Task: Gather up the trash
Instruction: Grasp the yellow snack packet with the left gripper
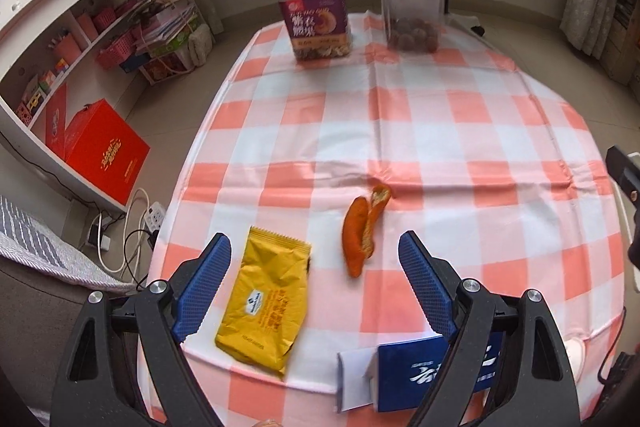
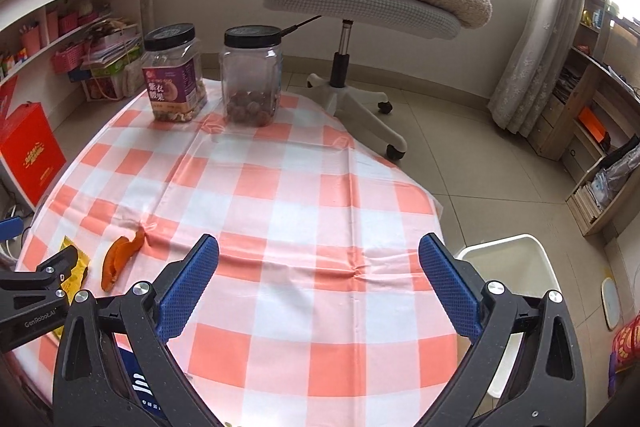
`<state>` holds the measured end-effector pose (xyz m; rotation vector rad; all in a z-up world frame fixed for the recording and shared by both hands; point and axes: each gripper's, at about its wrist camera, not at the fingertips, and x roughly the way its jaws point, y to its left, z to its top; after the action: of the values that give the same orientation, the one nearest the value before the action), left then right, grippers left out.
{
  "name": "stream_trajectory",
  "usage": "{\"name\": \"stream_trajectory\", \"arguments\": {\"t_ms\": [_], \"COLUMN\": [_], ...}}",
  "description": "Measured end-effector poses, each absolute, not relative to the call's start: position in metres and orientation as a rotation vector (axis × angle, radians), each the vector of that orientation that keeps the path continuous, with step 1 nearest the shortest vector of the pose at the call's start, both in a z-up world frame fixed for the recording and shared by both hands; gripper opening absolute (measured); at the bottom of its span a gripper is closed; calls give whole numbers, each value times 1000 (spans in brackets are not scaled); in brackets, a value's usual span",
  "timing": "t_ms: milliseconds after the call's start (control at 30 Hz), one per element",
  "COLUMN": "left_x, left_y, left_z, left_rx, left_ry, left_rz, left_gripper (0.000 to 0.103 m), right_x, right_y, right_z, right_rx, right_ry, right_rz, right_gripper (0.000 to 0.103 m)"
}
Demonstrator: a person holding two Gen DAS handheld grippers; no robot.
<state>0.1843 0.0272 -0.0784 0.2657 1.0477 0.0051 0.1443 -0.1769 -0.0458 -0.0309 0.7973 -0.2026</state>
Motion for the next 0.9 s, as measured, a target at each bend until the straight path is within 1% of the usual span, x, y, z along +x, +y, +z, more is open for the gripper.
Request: {"name": "stream_trajectory", "arguments": {"t_ms": [200, 467, 533, 567, 600, 667, 800, 867, 900], "left_x": [205, 207, 208, 207, 206, 203, 196, 195, 195], "left_y": [80, 98, 104, 105, 107, 108, 106, 108, 110], "left_z": [-129, -166, -166, -165, -165, -164, -157, -152, -149], "left_rx": [240, 241, 213, 198, 176, 169, 163, 144, 127], "left_ry": [1292, 1416, 1417, 1425, 1431, 1434, 1417, 1404, 1400], "left_rz": [19, -38, -62, -80, -105, -135, -177, -190, -192], "left_gripper": [83, 84, 83, 79, 71, 66, 41, 33, 31], "right_x": [164, 185, 189, 191, 192, 193, 192, 188, 184], "right_y": [-162, -140, -136, -133, -132, -129, -120, -111, -104], "right_z": [-67, -84, -88, -90, -92, -96, -101, -99, -98], "right_rx": [11, 94, 119, 126, 125, 112, 117, 98, 73], "right_ry": [904, 1008, 1029, 1040, 1050, 1072, 1139, 1161, 1167], "right_rz": [-123, 10, 33, 40, 46, 63, 200, 317, 392], "right_gripper": [96, 96, 96, 96, 96, 96, 96, 96, 96]}}
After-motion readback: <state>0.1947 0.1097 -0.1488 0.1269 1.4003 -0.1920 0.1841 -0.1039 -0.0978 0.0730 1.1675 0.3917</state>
